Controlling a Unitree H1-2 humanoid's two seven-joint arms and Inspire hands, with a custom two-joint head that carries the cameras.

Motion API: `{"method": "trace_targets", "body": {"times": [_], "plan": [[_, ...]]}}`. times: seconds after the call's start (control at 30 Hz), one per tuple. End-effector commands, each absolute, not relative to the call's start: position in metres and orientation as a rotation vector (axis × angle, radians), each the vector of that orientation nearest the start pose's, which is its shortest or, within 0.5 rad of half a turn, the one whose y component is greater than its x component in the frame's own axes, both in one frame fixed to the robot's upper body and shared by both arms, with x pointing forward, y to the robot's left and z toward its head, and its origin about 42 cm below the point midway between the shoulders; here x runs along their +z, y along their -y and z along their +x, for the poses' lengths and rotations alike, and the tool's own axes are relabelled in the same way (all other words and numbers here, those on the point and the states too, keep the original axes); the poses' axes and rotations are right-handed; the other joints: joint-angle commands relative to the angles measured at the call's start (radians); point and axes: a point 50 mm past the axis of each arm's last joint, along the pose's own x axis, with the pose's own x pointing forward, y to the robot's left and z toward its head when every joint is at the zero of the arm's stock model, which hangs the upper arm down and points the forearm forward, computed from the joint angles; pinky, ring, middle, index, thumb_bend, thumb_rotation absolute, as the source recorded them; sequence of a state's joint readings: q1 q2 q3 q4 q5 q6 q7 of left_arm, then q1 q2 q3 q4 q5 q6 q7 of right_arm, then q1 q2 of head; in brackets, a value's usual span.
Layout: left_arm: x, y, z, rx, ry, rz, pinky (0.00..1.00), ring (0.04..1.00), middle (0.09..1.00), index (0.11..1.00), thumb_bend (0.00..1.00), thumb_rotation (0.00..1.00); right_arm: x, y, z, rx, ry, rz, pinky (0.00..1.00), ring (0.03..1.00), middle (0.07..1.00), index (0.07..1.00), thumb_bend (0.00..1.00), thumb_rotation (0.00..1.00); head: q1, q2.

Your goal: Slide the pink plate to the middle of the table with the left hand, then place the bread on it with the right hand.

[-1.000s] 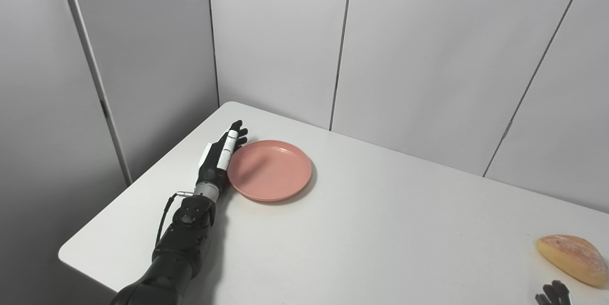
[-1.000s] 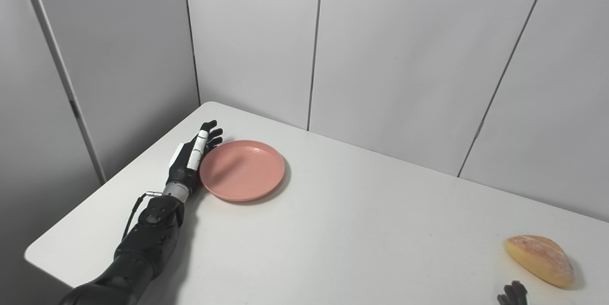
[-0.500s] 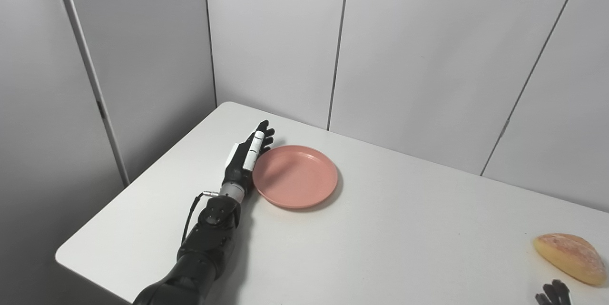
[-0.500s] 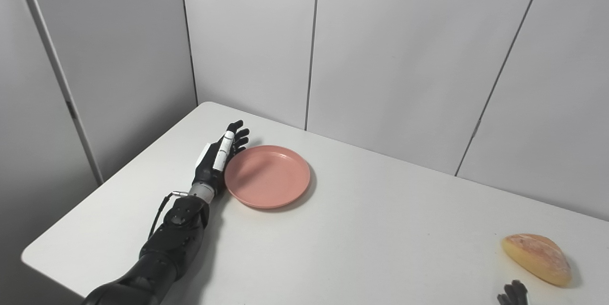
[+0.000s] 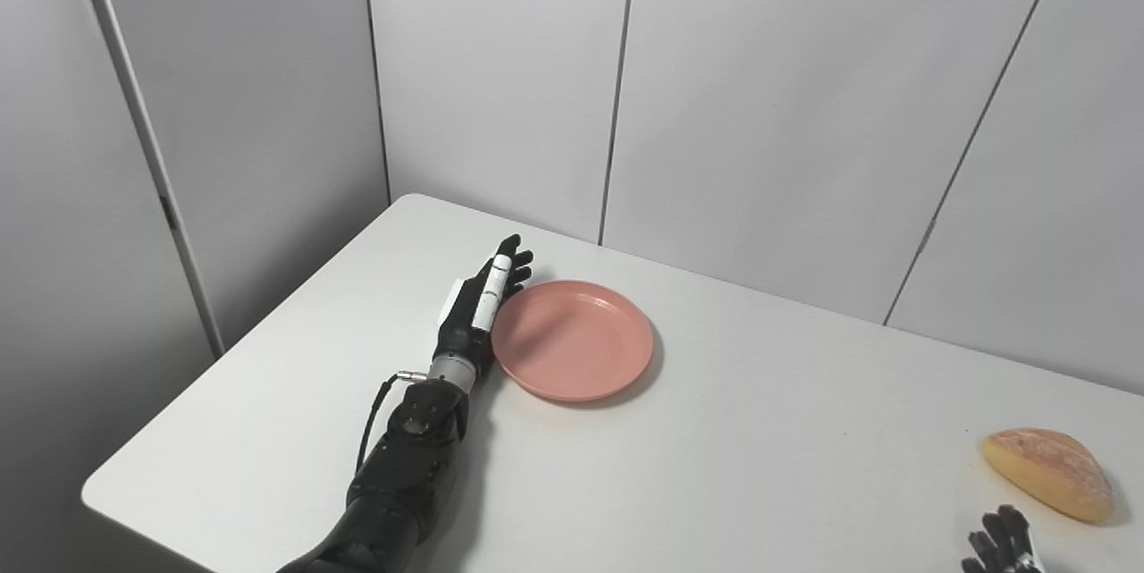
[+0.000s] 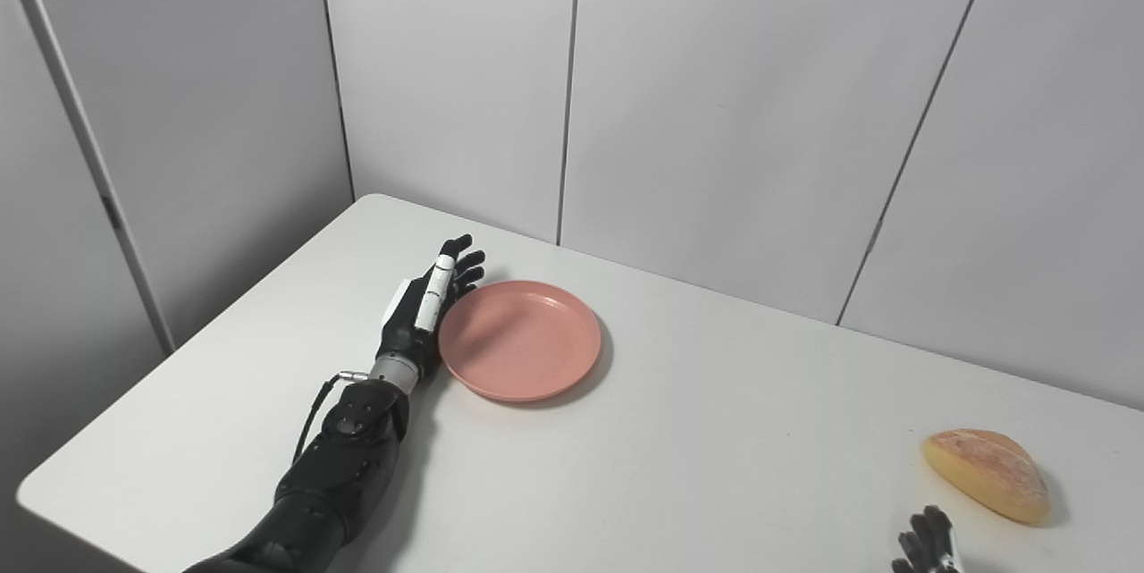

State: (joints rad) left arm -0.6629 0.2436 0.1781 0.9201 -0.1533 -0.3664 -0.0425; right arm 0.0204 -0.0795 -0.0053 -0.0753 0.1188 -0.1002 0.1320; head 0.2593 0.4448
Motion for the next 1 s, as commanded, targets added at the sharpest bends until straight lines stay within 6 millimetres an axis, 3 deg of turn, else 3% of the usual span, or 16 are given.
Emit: {"method": "trace_targets", "body": {"times": [0.0,0.2,0.47,0.67,0.97], "plan": [[0.134,-0.300,0.475,0.097,0.130,-0.006,0.91,0.901,0.895,0.905,0.73,1.00,0.133,0.229,0.282,0.125,0.222,0.021,1.00,1.000,1.000,1.000,0.44,0.88,-0.018,0.002],[0.131,-0.287,0.473,0.053,0.130,-0.014,0.90,0.904,0.899,0.907,0.71,1.00,0.129,0.227,0.282,0.116,0.246,0.018,1.00,0.991,0.997,1.000,0.44,0.83,-0.071,0.012],[0.130,-0.274,0.469,0.017,0.120,-0.034,0.91,0.903,0.898,0.903,0.71,1.00,0.124,0.221,0.284,0.114,0.250,0.026,1.00,0.978,0.980,1.000,0.51,0.79,-0.154,0.036],[0.128,-0.270,0.467,-0.034,0.120,-0.019,0.89,0.899,0.902,0.907,0.70,1.00,0.121,0.213,0.285,0.112,0.255,0.017,1.00,0.962,0.970,0.993,0.58,0.80,-0.217,0.052],[0.124,-0.257,0.462,-0.102,0.099,-0.009,0.90,0.900,0.901,0.906,0.70,1.00,0.123,0.199,0.285,0.109,0.257,-0.017,0.99,0.955,0.970,0.989,0.58,0.84,-0.304,0.067]]}}
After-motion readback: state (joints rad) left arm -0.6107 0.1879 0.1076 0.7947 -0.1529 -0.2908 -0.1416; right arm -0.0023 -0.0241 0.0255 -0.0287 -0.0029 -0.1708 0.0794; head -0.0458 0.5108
